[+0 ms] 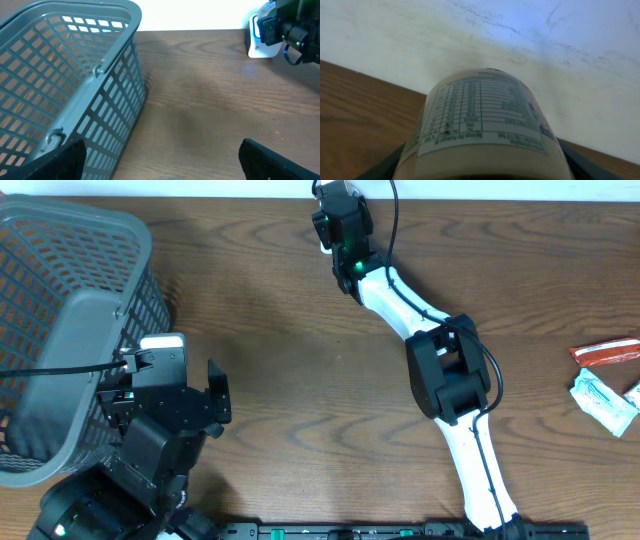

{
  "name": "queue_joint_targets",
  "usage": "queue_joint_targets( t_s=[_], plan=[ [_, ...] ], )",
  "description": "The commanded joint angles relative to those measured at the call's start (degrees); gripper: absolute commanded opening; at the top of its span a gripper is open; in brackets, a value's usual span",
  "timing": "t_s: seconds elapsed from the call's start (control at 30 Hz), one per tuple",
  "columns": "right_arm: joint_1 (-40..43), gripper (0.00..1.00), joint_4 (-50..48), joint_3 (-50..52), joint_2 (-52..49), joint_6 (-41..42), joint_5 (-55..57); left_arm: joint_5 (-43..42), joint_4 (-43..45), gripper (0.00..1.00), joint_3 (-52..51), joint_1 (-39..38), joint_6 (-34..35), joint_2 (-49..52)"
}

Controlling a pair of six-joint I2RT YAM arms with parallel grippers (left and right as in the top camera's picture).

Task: Scan the item barcode

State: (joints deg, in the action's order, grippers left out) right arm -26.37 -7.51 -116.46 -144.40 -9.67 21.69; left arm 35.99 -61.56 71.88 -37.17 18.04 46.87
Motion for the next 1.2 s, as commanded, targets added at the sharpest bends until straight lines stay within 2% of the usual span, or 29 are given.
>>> queue_joint_targets(
  t_s=[0.0,0.13,0.37,0.57,0.83,0.97,1.17],
  plan=[
    [0.0,0.47,-1.1,-0.7,0.6,-2.1,3.4,0.7,-0.1,0.98,0.3,0.2,0.2,-0.2],
    [-0.7,0.45,1.0,-0.7,1.4,-5.8,9.5,0.7,-0.1,0.98,0.3,0.2,0.2,-0.2],
    [-0.6,0.44,19.3,-0.7,11.5,-4.3,9.6,0.7,-0.1,0.98,0.3,0.2,0.3,-0.2],
    [2.5,0.44,37.9,-0.7,20.1,5.9,9.7,0.7,-0.1,0.98,0.3,0.2,0.3,-0.2],
    [13.4,0.46,62.8,-0.7,23.1,28.7,5.1,0.7,-0.1,0.98,0.3,0.2,0.3,-0.2],
    [20.2,0.46,71.8,-0.6,22.4,31.8,2.6,0.7,-0.2,0.98,0.3,0.2,0.2,-0.2],
    [31.1,0.48,73.0,4.5,22.3,31.9,-5.7,0.7,-0.1,0.98,0.3,0.2,0.2,-0.2]
  ],
)
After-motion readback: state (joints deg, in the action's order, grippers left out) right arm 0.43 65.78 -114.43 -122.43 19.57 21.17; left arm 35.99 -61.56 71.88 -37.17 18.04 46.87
